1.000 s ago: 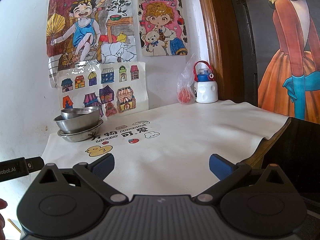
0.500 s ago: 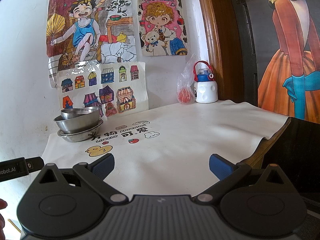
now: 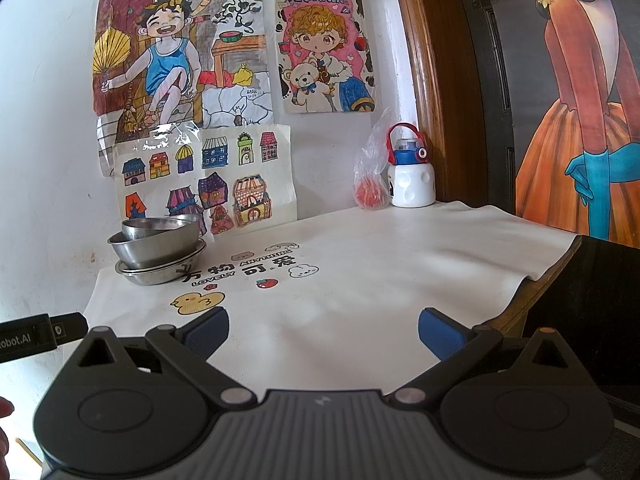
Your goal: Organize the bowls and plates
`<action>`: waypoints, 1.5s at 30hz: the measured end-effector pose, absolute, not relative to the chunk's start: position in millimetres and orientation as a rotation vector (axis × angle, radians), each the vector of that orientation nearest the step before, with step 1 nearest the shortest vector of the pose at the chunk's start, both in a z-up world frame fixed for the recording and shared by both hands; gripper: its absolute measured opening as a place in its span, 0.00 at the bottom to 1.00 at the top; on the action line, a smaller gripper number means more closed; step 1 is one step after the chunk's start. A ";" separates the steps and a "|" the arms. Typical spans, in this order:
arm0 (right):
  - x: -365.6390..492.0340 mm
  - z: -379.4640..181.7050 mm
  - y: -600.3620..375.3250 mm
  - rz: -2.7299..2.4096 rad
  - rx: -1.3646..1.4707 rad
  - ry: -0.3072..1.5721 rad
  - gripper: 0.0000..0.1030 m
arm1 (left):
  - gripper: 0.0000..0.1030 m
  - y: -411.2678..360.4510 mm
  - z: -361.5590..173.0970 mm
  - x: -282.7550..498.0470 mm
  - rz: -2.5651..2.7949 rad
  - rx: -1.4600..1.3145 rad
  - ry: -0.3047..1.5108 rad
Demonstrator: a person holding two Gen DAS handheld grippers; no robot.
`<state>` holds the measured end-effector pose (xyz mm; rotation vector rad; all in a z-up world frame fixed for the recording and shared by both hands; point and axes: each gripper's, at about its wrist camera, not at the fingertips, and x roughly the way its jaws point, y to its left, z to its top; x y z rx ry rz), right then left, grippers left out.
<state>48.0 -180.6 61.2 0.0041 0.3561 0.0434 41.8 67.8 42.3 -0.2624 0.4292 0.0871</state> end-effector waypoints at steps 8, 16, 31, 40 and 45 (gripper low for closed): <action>48.3 61.1 -180.5 0.043 0.004 0.356 1.00 | 0.99 67.6 42.1 42.1 0.087 -0.263 0.429; 48.3 60.9 -180.6 0.043 0.005 0.356 1.00 | 0.99 68.0 41.6 42.6 0.087 -0.264 0.429; 48.5 60.8 -180.2 0.043 0.005 0.356 1.00 | 0.99 66.0 43.8 41.7 0.083 -0.263 0.430; 48.6 60.8 -181.5 0.045 0.007 0.355 1.00 | 0.99 66.5 45.4 41.8 0.098 -0.264 0.440; 48.7 60.8 -182.1 0.044 0.008 0.354 1.00 | 0.99 64.5 46.6 40.3 0.087 -0.254 0.426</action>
